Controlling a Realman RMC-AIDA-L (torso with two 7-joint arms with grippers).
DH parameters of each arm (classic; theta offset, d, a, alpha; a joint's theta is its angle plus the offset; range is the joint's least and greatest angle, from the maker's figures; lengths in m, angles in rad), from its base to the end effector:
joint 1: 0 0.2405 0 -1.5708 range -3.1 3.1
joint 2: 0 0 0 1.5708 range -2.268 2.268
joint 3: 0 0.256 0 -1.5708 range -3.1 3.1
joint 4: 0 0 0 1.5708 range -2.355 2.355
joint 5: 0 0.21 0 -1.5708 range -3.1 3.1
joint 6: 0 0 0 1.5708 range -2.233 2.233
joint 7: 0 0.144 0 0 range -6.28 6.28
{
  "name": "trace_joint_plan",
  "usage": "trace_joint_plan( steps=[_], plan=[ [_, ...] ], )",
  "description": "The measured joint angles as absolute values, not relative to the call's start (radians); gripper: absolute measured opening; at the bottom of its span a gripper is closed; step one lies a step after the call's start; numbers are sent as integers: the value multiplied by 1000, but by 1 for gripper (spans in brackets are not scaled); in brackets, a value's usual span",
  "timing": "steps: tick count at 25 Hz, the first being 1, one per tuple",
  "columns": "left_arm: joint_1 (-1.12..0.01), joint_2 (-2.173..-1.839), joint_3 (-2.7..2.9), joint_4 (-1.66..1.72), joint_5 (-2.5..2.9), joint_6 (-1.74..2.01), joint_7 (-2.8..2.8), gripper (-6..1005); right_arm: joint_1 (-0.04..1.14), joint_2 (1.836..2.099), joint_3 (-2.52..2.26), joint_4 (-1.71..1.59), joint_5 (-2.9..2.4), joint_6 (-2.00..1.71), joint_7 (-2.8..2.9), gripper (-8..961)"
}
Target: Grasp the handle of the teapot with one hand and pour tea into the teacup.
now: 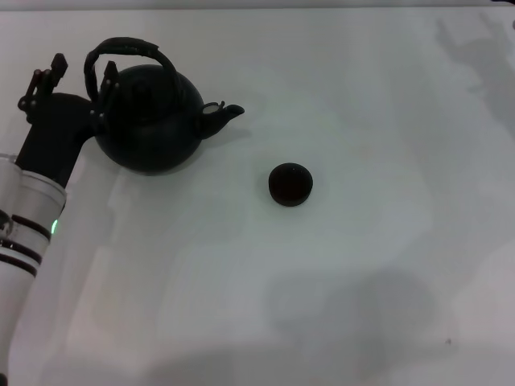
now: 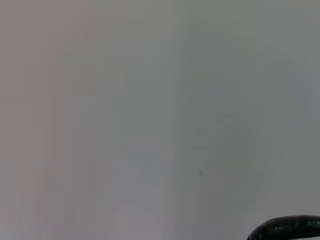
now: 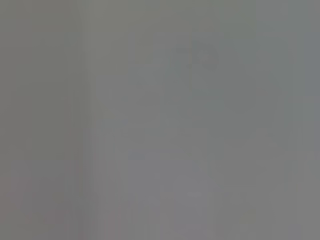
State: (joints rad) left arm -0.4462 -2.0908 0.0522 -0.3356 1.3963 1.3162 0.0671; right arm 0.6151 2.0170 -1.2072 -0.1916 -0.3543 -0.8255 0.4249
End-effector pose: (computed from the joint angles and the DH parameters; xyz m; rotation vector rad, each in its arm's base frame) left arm -0.3016 0.2928 -0.0629 -1.6651 -0.5266 -0.7123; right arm 0.3130 0.4157 0.0269 -1.6958 0.5998 0.6035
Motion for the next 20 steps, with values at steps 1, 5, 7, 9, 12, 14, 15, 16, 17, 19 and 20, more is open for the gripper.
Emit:
trace_joint_plan(
  steps=[1,5,7,9,12,14,15,16,17,19,20],
  plan=[
    [-444,-2091,52,-337,1396,1317,67,700,615,2017,-1207,-192,-354,-825,425,845],
    [-430,-2092,59,-343,1396,1335,54,699,616,2017,-1207,-194,-354,-825,425,845],
    [-417,-2093,71,-345,1396,1366,33,699,616,2017,-1207,-194,-354,-825,425,845],
    [-403,-2093,77,-346,1396,1404,10,698,616,2017,-1207,-194,-354,-827,425,845],
    [-374,-2094,78,-347,1390,1461,-22,698,615,2017,-1207,-195,-354,-827,425,845],
    [-357,-2094,72,-347,1385,1490,-34,697,614,2017,-1207,-195,-354,-826,425,845],
    [-349,-2095,70,-345,1383,1508,-38,697,613,2017,-1207,-195,-354,-827,425,845],
    [-347,-2095,68,-343,1381,1513,-39,697,609,2018,-1207,-195,-354,-829,425,845],
    [-344,-2094,67,-337,1373,1527,-40,697,609,2018,-1207,-195,-354,-829,425,845],
    [-347,-2091,66,-318,1348,1537,-40,697,602,2020,-1207,-195,-354,-832,425,845],
    [-350,-2090,66,-308,1334,1538,-40,696,598,2021,-1207,-195,-354,-834,425,845]
  ],
)
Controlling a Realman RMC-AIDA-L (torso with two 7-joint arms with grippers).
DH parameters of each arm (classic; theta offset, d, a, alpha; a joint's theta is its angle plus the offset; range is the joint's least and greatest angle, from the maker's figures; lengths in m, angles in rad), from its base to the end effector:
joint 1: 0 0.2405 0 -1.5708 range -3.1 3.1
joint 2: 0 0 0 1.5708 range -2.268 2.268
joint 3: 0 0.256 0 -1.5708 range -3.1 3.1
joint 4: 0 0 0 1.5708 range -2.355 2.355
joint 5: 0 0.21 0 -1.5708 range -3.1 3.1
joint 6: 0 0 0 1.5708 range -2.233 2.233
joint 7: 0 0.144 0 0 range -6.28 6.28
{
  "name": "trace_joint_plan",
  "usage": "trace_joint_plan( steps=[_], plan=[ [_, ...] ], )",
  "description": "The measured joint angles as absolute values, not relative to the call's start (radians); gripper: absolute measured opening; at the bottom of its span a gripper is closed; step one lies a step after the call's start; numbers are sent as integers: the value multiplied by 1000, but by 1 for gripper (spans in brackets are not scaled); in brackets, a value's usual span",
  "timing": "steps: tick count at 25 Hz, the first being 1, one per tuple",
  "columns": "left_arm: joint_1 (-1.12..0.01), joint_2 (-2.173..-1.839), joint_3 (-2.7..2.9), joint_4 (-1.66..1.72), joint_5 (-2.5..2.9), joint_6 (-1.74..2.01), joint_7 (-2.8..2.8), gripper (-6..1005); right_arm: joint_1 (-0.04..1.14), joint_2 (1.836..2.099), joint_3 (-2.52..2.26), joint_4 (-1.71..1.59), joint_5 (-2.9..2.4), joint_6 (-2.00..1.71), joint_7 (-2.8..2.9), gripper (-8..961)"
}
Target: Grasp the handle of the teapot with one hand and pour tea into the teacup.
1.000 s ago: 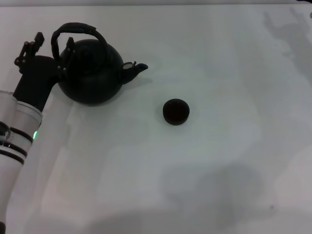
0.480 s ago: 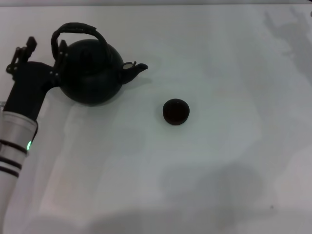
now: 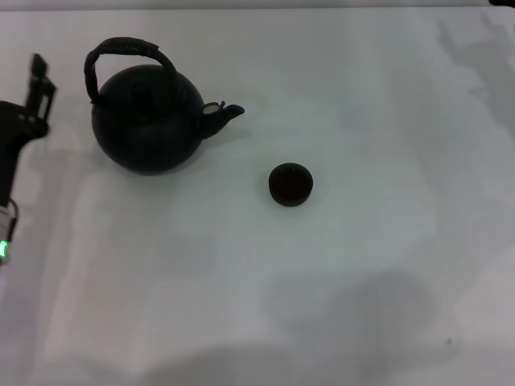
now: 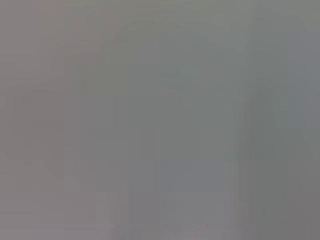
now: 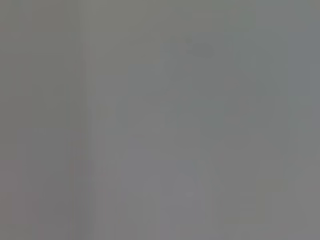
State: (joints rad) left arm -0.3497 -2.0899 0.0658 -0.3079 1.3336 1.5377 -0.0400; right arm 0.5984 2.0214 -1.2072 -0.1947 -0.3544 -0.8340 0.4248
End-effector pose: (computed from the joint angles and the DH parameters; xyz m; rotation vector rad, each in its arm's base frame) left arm -0.3175 0.2621 -0.0296 -1.4607 -0.5240 -0.8484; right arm 0.3172 0.4104 0.0256 -1.6907 0.6076 0.6038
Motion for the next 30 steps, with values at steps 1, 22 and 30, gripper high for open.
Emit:
trace_joint_plan(
  steps=[1,22,30],
  plan=[
    [-354,-2089,65,-297,1317,1538,-40,696,595,2022,-1207,-195,-354,-835,425,845],
    [-496,-2079,42,-142,1083,1293,-170,687,509,2028,-1207,-168,-303,-942,434,845],
    [-530,-2076,15,-118,1081,1226,-173,687,516,2028,-1207,-166,-275,-930,428,845]
  ],
)
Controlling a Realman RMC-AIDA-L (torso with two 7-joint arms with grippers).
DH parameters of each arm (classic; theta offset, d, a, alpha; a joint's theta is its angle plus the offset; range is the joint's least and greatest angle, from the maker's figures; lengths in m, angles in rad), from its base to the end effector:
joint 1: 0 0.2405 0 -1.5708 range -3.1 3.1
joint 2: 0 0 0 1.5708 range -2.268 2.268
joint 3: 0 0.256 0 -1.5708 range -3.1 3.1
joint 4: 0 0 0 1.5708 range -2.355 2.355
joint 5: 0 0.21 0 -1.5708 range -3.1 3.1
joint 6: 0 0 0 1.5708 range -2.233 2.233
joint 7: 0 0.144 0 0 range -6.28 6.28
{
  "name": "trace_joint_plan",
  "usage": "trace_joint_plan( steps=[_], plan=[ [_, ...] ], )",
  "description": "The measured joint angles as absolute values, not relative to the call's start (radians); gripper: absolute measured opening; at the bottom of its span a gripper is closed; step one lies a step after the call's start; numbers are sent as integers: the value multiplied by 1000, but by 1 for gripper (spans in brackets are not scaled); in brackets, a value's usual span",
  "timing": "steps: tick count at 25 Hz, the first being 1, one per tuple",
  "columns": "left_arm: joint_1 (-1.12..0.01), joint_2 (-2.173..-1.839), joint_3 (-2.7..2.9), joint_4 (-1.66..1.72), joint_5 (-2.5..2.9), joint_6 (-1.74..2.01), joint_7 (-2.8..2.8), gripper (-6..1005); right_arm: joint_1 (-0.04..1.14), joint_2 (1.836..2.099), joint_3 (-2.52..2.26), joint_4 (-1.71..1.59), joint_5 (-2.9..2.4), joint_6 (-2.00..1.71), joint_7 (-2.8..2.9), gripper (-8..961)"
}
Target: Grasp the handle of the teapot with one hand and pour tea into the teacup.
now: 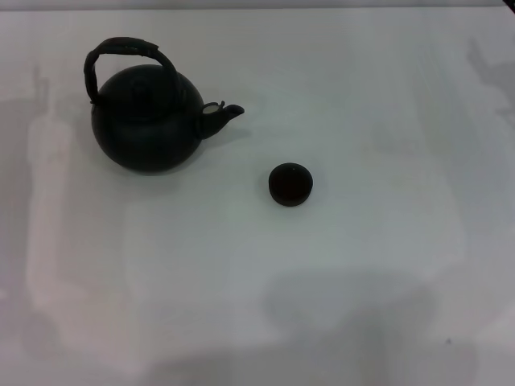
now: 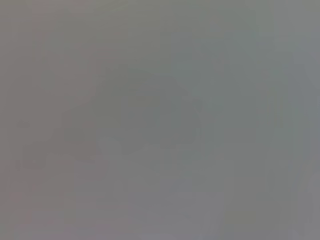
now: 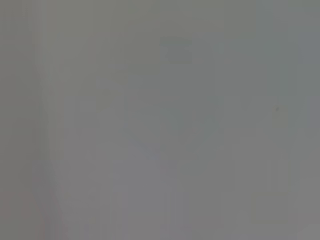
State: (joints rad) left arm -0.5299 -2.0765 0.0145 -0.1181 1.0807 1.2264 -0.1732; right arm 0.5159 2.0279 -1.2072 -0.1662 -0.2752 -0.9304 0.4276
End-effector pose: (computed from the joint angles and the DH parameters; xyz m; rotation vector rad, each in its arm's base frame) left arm -0.3451 0.3413 0.0157 -1.2953 -0.6722 -0.7340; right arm 0.3451 0.3789 0.0311 -1.5897 0.6715 0.6499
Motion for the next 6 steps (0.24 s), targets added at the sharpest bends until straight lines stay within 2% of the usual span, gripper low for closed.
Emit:
trace_joint_plan(
  steps=[6],
  plan=[
    [-538,-2075,14,-99,1081,1176,-179,687,520,2027,-1207,-166,-268,-928,426,845]
  ],
)
